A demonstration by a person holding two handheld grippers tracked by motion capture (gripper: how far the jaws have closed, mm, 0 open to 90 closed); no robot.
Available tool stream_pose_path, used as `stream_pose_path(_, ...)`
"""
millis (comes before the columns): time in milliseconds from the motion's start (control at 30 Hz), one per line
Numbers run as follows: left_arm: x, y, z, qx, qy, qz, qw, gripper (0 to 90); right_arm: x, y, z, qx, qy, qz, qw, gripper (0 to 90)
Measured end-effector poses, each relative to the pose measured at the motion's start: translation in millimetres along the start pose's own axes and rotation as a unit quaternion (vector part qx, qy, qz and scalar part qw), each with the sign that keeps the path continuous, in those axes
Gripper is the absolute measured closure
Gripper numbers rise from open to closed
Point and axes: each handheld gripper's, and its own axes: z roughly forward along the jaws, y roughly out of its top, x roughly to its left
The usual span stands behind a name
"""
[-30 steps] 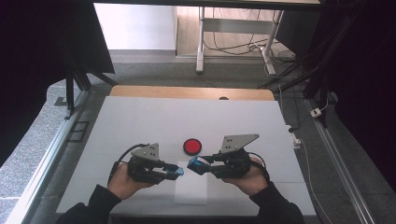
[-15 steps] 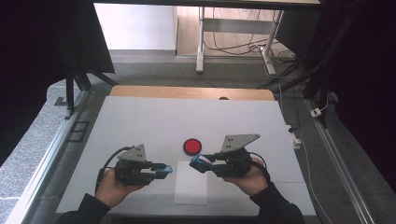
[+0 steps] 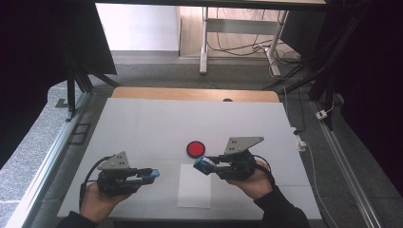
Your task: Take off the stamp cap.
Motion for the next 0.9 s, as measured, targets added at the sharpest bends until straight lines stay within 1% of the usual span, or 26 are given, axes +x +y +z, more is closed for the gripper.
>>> stream_pose_path(233, -0.4, -15.7, -11.7, 0.003, 0.026, -0.016, 0.9995, 68.2, -0.2, -0.9, 1.7, 0.006, -0.009, 0.0, 0.9999, 70.7)
stream_pose_path(400, 0.4, -26.2, -18.0, 0.002, 0.035, -0.03, 0.9989, 68.2, -0.6, -1.8, 3.4, 0.009, -0.015, 0.001, 0.9998, 70.7)
stream_pose_path(567, 0.8, -35.6, -23.2, 0.006, 0.046, -0.035, 0.9983, 68.1, -1.0, -2.2, 3.5, 0.013, -0.021, 0.0, 0.9997, 70.6)
stream_pose_path(700, 3.2, -41.9, -26.6, 0.003, 0.051, -0.049, 0.9975, 68.1, -1.8, -2.6, 3.2, 0.013, -0.024, 0.0, 0.9996, 70.6)
stream_pose_path(900, 4.3, -48.0, -30.5, 0.005, 0.061, -0.056, 0.9966, 68.1, -2.6, -3.8, 4.3, 0.013, -0.027, 0.002, 0.9996, 70.6)
